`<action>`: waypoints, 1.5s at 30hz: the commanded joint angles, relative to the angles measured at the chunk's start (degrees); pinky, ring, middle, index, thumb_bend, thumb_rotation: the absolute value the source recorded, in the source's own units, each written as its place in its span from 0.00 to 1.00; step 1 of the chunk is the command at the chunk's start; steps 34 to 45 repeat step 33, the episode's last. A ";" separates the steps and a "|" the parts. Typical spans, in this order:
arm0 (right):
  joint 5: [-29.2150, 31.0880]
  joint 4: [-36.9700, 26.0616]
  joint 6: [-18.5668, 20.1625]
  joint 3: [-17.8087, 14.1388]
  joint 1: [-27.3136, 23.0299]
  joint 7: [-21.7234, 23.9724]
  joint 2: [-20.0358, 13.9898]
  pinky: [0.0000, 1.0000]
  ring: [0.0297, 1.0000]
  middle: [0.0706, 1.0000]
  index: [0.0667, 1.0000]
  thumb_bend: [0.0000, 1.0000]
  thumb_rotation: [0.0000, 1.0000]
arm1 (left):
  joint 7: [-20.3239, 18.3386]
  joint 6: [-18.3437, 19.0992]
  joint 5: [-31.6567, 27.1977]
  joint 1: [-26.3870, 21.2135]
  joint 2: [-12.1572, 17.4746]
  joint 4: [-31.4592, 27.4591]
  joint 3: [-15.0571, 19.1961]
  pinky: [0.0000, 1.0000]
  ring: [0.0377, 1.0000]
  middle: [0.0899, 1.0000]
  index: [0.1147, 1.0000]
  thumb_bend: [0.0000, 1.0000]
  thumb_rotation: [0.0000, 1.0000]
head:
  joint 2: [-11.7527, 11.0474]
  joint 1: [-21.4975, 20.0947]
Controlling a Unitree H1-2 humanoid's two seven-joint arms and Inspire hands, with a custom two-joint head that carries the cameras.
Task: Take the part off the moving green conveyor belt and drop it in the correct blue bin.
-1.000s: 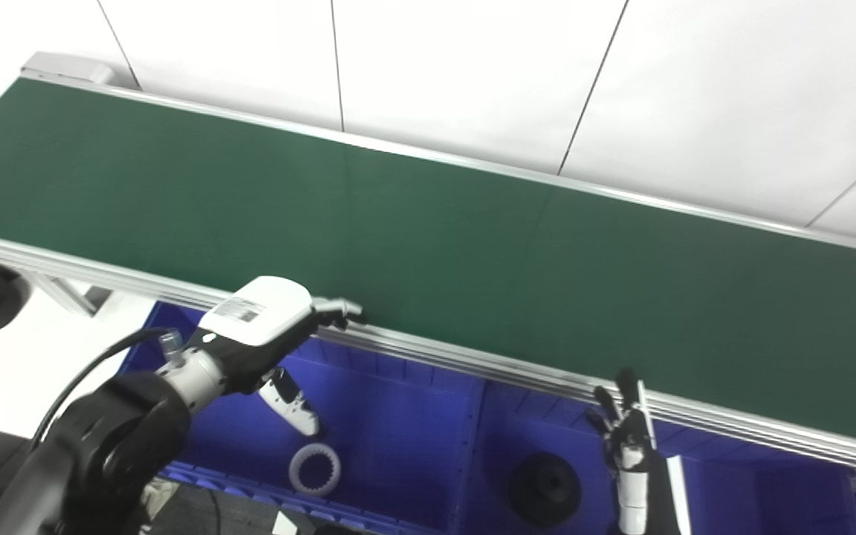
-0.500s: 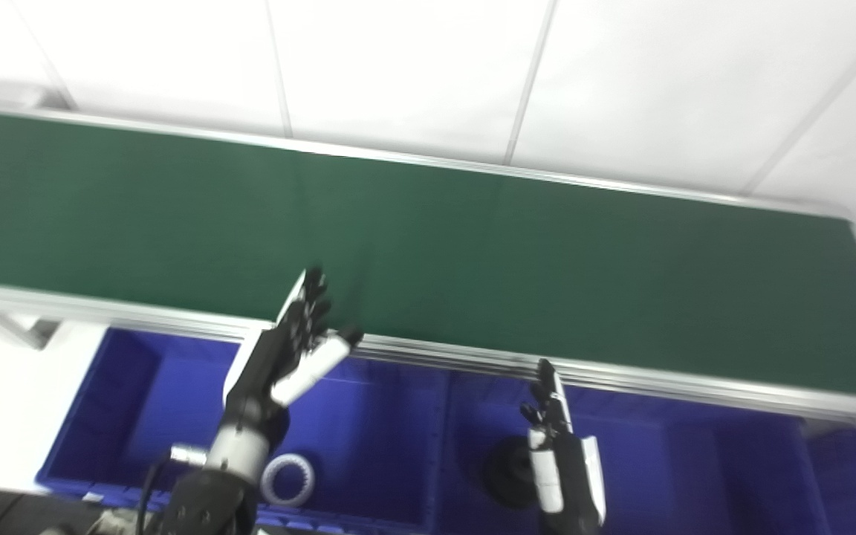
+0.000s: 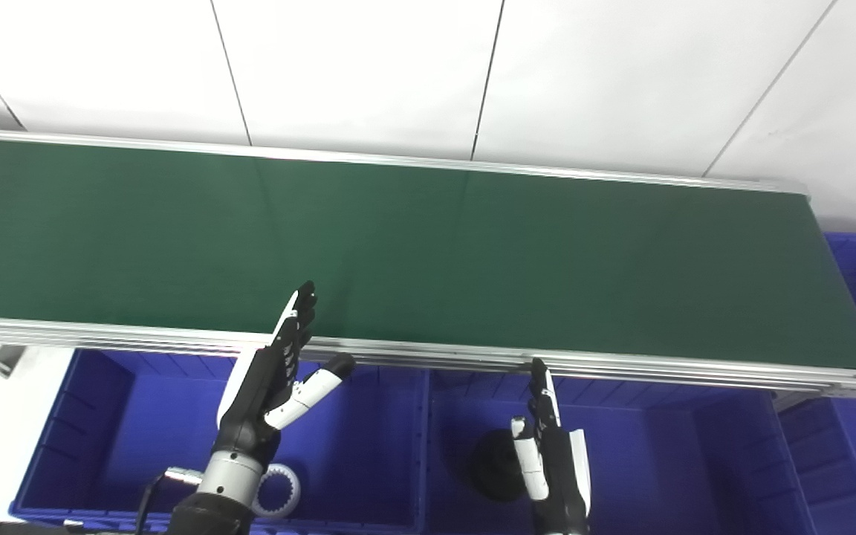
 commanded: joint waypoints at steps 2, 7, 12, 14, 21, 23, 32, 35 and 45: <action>0.14 -0.91 -2.86 2.01 -0.90 -0.11 3.37 0.96 1.00 1.00 1.00 0.77 1.00 | 1.55 -4.32 -0.18 0.02 0.67 -2.57 -0.68 1.00 1.00 1.00 1.00 0.78 0.64 | 0.20 1.61; 1.04 -2.74 -2.80 2.06 0.04 0.60 2.73 0.93 1.00 1.00 1.00 0.75 1.00 | 2.82 -5.02 -4.76 2.67 0.05 -7.91 0.67 0.98 1.00 1.00 1.00 0.79 0.64 | 0.77 4.25; 1.88 -4.97 -4.50 1.91 1.37 1.42 1.11 0.91 0.99 1.00 1.00 0.76 1.00 | 4.24 -5.76 -6.94 8.28 -0.85 -13.39 0.09 1.00 1.00 1.00 1.00 0.72 0.68 | 2.04 9.53; 1.99 -5.93 -5.40 1.82 2.09 1.37 0.55 0.92 0.99 1.00 1.00 0.77 1.00 | 4.71 -7.42 -6.57 10.86 -0.92 -13.37 -0.51 1.00 1.00 1.00 1.00 0.68 0.71 | 2.37 11.20; 1.31 -9.00 -8.34 1.20 4.44 1.45 -1.43 0.87 0.94 1.00 1.00 0.81 1.00 | 6.55 -15.41 -6.55 11.96 -1.81 -7.61 -1.83 1.00 1.00 1.00 1.00 0.62 0.68 | 3.11 16.12; 0.32 -9.72 -9.05 1.09 5.08 1.36 -1.99 0.86 0.93 1.00 1.00 0.80 1.00 | 7.03 -17.33 -6.32 11.26 -1.86 -5.56 -1.80 1.00 1.00 1.00 1.00 0.61 0.68 | 3.36 16.78; -1.33 -11.22 -10.47 2.51 7.79 -5.78 -1.85 0.80 0.86 0.93 1.00 0.77 0.97 | 8.86 -18.71 -3.12 10.73 -2.35 -2.27 -2.57 1.00 1.00 1.00 1.00 0.59 0.67 | 3.95 17.60; -1.72 -11.41 -10.46 2.64 8.21 -6.50 -1.78 0.79 0.86 0.93 1.00 0.76 0.99 | 8.99 -18.73 -3.16 10.69 -2.43 -2.13 -2.68 1.00 1.00 1.00 1.00 0.59 0.66 | 3.95 17.60; -1.72 -11.41 -10.46 2.64 8.21 -6.50 -1.78 0.79 0.86 0.93 1.00 0.76 0.99 | 8.99 -18.73 -3.16 10.69 -2.43 -2.13 -2.68 1.00 1.00 1.00 1.00 0.59 0.66 | 3.95 17.60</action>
